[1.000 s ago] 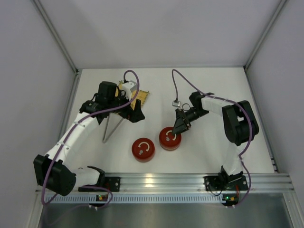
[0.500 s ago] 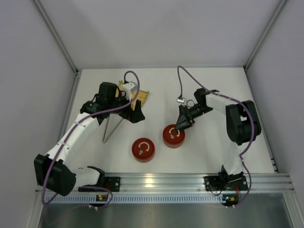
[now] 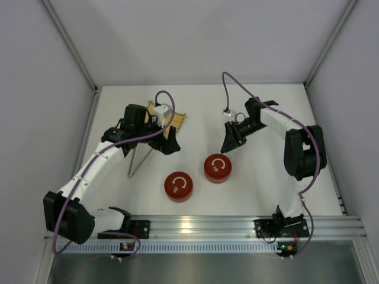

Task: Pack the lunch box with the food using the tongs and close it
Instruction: Close the box lid on the packing box, then move the packing box to the center of the board.

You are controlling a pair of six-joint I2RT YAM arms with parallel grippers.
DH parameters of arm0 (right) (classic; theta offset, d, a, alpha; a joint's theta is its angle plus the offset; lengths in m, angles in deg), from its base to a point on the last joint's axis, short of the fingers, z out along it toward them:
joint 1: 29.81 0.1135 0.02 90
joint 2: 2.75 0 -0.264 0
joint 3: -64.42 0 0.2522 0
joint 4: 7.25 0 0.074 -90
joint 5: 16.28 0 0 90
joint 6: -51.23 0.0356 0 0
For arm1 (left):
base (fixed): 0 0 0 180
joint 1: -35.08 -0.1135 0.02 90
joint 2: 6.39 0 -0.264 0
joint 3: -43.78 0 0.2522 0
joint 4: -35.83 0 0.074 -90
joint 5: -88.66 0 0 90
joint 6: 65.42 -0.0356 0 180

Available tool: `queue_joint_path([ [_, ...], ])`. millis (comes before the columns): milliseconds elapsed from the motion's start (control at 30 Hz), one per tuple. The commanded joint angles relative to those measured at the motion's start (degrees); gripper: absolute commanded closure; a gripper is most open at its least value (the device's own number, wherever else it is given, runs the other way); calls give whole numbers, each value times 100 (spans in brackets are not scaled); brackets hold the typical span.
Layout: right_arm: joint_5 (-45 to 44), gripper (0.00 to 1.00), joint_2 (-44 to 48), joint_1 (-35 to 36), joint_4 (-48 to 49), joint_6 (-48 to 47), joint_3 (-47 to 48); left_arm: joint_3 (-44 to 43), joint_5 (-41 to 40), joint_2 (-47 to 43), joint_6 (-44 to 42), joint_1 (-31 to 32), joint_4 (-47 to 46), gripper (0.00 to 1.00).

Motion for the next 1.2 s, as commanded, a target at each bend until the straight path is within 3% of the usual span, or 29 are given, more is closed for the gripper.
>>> queue_joint_path([
  [0,-748,46,14,-33,618,355,3,20,-14,-139,-135,-30,-195,8],
  [167,-1478,48,-12,-25,1032,444,73,64,-67,-104,-698,-29,271,21],
  [367,-1532,49,-276,133,866,242,3,283,-251,28,-1340,-30,834,32],
  [567,-1479,50,-233,467,971,163,-392,547,-286,10,-1638,-38,922,34],
  [767,-1514,57,-110,827,1120,163,-867,785,-164,-59,-1972,-38,1176,42],
  [967,-1488,64,119,1188,1313,250,-1377,987,-32,-147,-2307,-21,1326,44],
  [1167,-1479,64,268,1399,1525,514,-1509,1040,-93,-165,-2272,-21,1221,37],
])
